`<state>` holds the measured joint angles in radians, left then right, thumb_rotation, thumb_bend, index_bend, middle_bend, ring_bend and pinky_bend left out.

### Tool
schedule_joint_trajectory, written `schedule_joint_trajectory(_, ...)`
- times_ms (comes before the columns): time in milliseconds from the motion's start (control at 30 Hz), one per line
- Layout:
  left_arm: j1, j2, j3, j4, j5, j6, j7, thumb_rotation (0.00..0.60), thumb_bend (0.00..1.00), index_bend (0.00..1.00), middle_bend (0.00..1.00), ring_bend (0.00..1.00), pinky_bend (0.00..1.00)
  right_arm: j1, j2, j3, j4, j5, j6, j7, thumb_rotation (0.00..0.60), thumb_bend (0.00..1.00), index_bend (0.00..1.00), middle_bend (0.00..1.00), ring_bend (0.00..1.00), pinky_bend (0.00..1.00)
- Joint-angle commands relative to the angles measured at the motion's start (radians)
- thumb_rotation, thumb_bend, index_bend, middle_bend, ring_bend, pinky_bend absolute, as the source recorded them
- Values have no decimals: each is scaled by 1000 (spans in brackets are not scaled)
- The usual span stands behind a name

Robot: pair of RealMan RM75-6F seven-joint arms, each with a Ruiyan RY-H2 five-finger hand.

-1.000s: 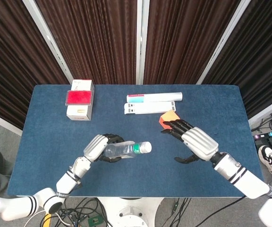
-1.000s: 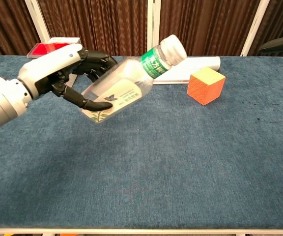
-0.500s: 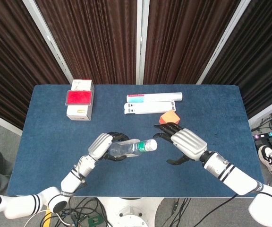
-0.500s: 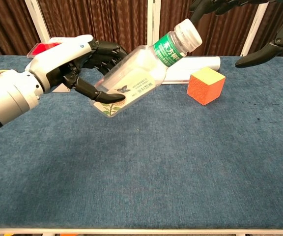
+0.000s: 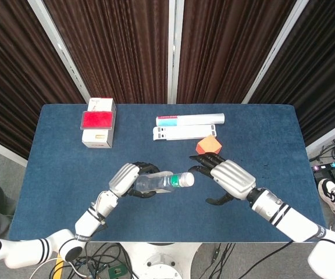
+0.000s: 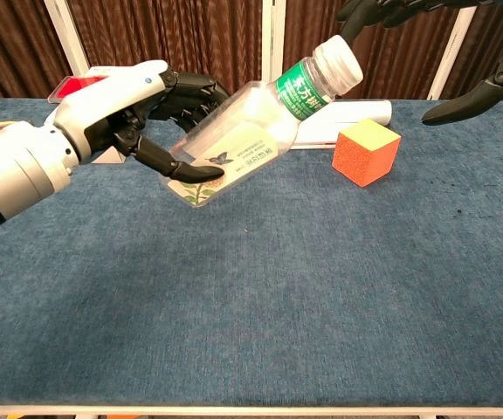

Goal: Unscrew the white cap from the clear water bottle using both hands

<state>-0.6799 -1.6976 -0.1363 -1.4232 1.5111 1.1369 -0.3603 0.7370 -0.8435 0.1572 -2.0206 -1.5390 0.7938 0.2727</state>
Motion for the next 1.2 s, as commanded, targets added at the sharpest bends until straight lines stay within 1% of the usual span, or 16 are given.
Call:
schedule_joint_trajectory(33,0,0,1,1,0,0,0,600,351,495,506,396,391,-1,3,-3,-3,-6,5,2,600,106,204,24,0,0)
schedule_joint_trajectory(933,-10,4,1,8,-7,-7,-3,600,351,495,502,396,391,6,20,-27,-26,-50,16,15,600,110,206,32,0,0)
schedule_joint_trajectory(1200,-12,4,2,3,-7,-8,9,600,350,494,502,396,391,4,12,-22,-18,-48,41,8,600,126,207,34,0,0)
